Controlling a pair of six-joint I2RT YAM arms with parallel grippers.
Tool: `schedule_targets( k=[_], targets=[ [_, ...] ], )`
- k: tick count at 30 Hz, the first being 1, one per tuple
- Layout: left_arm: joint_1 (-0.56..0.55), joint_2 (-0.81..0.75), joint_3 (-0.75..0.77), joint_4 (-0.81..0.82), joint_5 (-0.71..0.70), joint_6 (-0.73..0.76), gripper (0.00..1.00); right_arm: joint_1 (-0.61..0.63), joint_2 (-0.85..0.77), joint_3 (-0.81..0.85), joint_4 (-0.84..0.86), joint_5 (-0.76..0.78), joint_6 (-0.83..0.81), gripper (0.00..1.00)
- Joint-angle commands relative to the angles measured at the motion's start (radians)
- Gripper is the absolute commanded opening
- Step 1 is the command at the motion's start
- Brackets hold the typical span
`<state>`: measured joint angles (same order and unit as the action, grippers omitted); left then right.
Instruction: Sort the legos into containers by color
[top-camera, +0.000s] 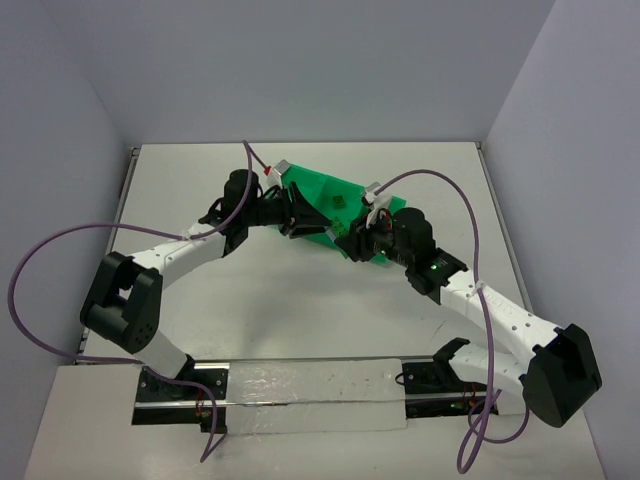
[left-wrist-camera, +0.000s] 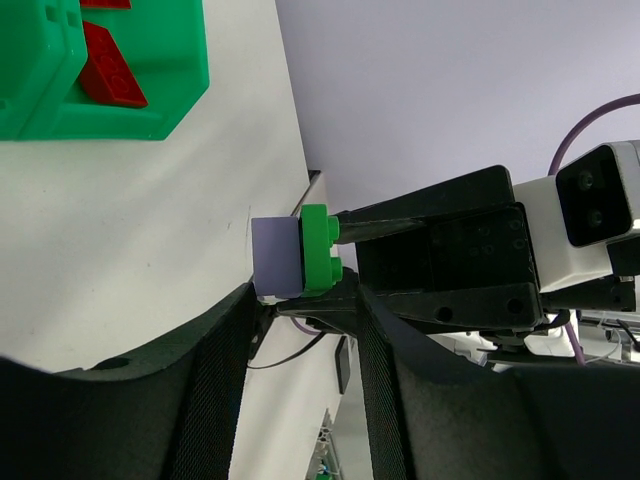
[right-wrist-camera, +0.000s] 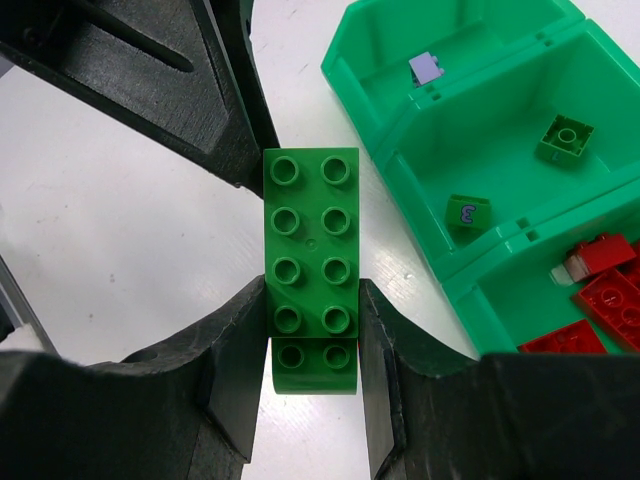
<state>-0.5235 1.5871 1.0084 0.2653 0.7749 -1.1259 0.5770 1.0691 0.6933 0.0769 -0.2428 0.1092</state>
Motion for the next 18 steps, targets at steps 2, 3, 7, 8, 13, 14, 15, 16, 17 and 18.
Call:
schedule_targets(
  k=[2,3,7,8,13,14,15,16,17,18],
  targets=[
    [0.008,-0.004,0.053,0.021,-0.011,0.011,0.51,0.021,-0.015,0.005,0.025,-0.002,-0.024,0.02],
    [0.008,-0.005,0.057,0.009,-0.017,0.019,0.51,0.023,-0.014,0.006,0.02,0.0,-0.025,0.02],
    [0.01,-0.012,0.077,-0.044,-0.051,0.054,0.51,0.024,-0.014,0.006,0.018,0.003,-0.026,0.02],
    [0.01,-0.016,0.084,-0.067,-0.062,0.068,0.51,0.024,-0.012,0.008,0.017,0.004,-0.026,0.02],
    [0.009,-0.014,0.099,-0.081,-0.062,0.081,0.5,0.029,-0.004,0.018,0.014,0.002,-0.025,0.02],
    [0.008,-0.011,0.101,-0.08,-0.059,0.08,0.5,0.031,-0.002,0.02,0.014,0.001,-0.025,0.02],
    [0.008,-0.009,0.102,-0.077,-0.058,0.079,0.49,0.033,0.001,0.022,0.013,0.002,-0.025,0.02],
    [0.008,-0.006,0.102,-0.074,-0.056,0.077,0.48,0.035,0.004,0.025,0.012,0.003,-0.025,0.02],
    [0.008,-0.004,0.101,-0.071,-0.053,0.075,0.48,0.038,0.005,0.027,0.012,0.003,-0.025,0.02],
    [0.007,-0.003,0.102,-0.069,-0.05,0.076,0.48,0.041,0.007,0.032,0.011,0.005,-0.025,0.02]
  ],
)
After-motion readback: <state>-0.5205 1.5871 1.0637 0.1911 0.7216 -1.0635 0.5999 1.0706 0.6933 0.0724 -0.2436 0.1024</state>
